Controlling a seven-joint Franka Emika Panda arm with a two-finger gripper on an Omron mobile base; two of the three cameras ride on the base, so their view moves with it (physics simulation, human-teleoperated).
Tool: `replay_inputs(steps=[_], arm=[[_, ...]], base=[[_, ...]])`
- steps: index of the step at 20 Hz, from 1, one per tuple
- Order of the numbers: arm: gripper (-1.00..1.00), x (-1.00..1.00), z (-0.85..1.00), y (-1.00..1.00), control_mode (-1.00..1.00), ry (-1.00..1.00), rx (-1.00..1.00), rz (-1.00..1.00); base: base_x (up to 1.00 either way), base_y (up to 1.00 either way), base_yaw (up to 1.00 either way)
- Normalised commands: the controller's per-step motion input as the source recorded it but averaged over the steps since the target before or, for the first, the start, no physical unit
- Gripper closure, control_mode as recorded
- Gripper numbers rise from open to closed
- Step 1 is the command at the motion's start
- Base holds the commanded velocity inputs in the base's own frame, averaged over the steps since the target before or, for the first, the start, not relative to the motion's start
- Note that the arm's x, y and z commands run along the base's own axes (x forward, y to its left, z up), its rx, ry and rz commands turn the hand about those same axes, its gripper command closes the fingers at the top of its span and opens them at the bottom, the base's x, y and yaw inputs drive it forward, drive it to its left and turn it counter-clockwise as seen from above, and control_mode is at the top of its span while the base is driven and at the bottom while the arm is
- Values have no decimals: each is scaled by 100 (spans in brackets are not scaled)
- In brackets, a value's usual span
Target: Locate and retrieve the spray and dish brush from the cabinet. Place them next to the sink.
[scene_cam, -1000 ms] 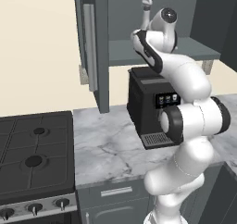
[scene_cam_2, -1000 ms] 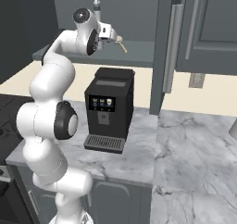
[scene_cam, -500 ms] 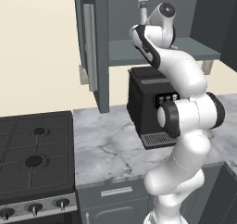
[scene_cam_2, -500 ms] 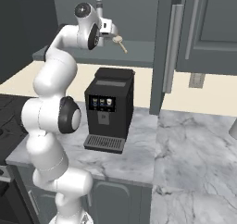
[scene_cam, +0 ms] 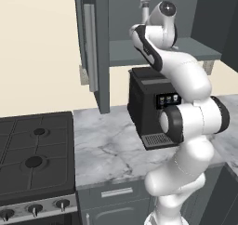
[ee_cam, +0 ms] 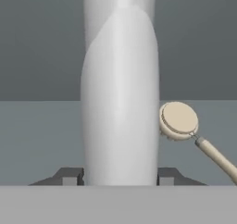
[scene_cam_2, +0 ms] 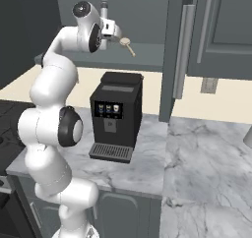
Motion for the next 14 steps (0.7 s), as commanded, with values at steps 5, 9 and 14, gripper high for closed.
replay_inputs(steps=[5,9,14], arm=[[100,-40,-3,29,-100,-7,0,-6],[100,-47,-27,27,-100,-4,0,-7],[100,-47,-14,18,-100,-6,0,-6]], base=[[0,0,0],[0,0,0],[0,0,0]])
